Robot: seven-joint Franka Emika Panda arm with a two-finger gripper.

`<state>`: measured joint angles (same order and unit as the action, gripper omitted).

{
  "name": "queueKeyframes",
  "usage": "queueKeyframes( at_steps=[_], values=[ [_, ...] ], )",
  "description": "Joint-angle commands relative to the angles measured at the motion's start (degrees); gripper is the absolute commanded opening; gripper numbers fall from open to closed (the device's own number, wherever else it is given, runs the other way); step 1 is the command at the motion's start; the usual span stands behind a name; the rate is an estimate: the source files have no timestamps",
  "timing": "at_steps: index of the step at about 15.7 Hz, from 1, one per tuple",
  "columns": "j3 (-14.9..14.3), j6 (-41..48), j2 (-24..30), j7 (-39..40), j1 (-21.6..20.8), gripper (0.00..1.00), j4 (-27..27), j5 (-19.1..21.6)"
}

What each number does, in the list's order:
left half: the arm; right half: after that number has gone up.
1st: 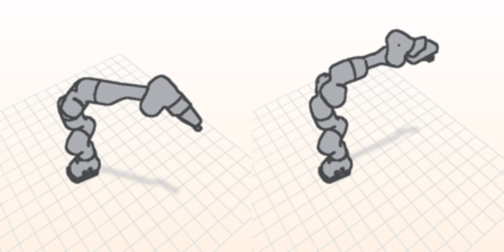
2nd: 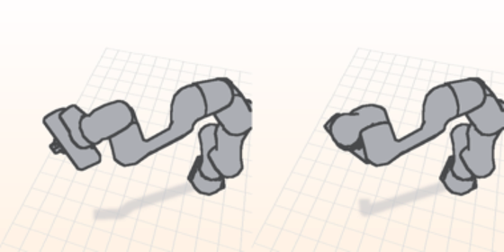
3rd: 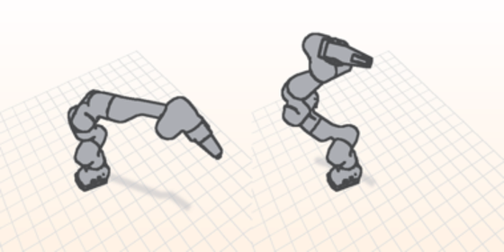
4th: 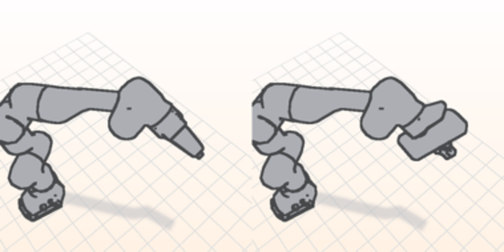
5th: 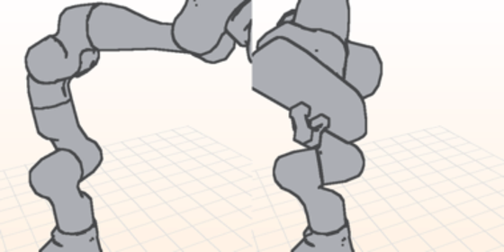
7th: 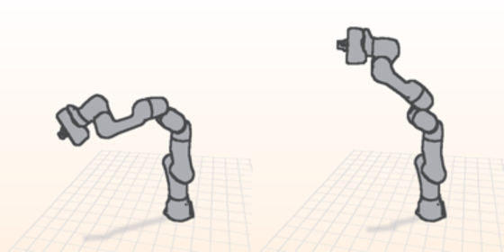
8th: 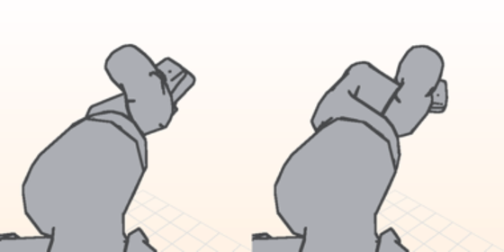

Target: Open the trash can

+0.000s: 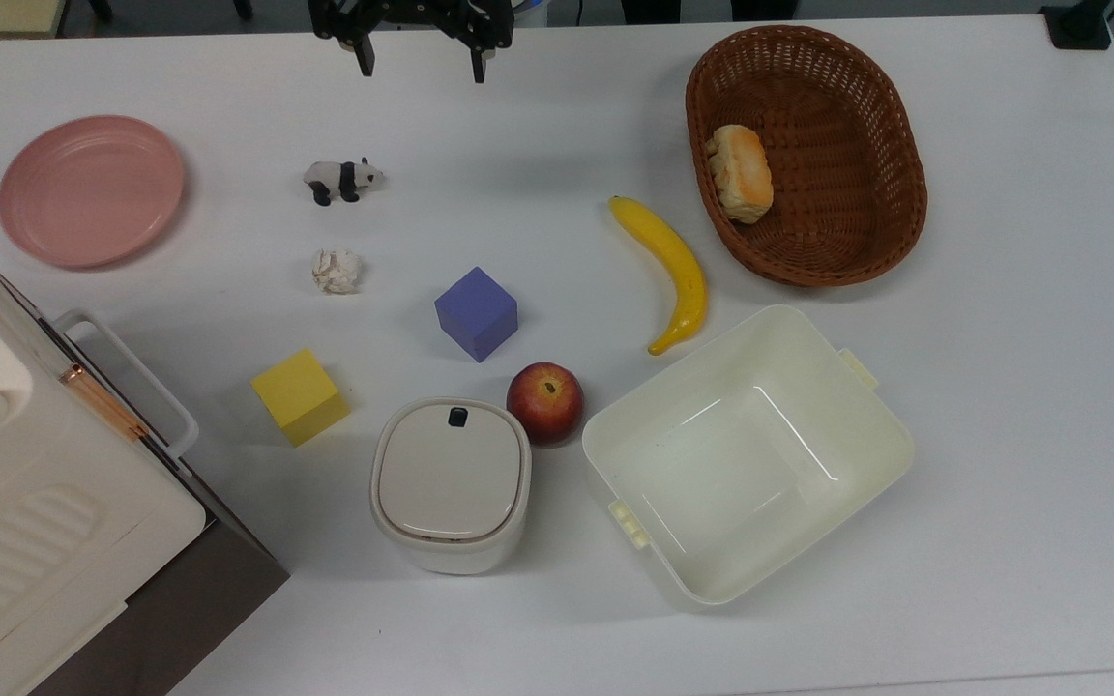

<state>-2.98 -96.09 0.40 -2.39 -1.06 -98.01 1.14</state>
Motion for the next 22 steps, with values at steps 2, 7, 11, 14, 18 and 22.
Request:
queueKeyframes(
  at_steps=[2,7,11,14,18,22],
  values=[
    [-0.1,1.3,0.6,0.8,0.0,1.0,-0.3,0.0],
    [-0.2,1.1,-2.0,1.0,-0.1,1.0,1.4,-0.5],
    [-0.4,1.4,-2.7,1.2,0.0,1.0,2.5,-0.3],
    [-0.2,1.3,-2.5,1.2,0.1,1.0,2.2,-0.3],
    [-0.1,1.1,-2.4,1.1,0.1,1.0,2.0,-0.4],
    [-0.1,1.1,-2.6,0.8,0.1,0.99,2.0,-0.8]
  ],
)
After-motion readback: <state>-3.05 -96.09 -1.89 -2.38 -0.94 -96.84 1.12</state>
